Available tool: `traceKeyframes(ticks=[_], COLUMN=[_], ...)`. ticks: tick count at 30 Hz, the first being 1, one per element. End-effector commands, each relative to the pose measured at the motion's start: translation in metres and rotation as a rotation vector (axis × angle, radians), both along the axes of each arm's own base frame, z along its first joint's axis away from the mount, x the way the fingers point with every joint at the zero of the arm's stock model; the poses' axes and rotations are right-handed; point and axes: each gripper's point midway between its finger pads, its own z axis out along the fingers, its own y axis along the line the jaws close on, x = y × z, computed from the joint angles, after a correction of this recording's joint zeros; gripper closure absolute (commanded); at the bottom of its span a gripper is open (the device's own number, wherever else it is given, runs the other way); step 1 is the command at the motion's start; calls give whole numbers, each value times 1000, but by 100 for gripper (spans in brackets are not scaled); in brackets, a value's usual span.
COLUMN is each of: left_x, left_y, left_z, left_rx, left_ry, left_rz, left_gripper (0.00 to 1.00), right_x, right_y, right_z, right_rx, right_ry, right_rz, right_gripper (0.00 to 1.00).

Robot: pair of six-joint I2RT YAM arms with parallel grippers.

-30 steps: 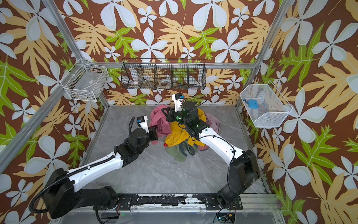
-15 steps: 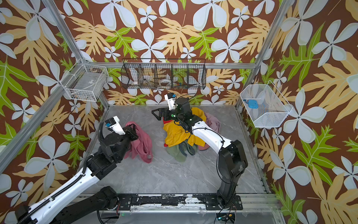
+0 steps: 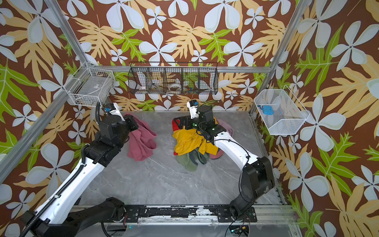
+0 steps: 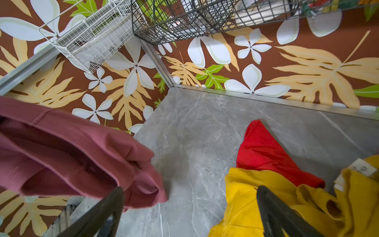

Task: Pick out a specific cloth from the pile
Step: 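Pull the pink sweater from the pile with the left gripper while the right releases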

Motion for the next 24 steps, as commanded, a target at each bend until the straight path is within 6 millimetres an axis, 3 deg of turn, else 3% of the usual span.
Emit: traceKeyframes(ticks=[1,6,10,17,24], left_x=[16,42,51,47,39], left_y=[2,29,29,16,-6], left_z=[-5,-4,-19,-113,-175], left_rx=[22,39,50,2,-114], left_ry=[9,-12,-2,189,295], left_rz=[-52,21,24,-31,-122], left_gripper=[100,100,100,100,100], right_x=[-1,-4,-4,-6,-4], right_y=[-13,-25,-31,-33,-28], right_z=[1,5,7,4,-1], right_rx=[-61,-97,-112,-113,-103], right_ry=[-56,-89,-103,-95,-76], right_rz=[-34,-75,-104,-110,-95], right_gripper=[0,0,0,0,1])
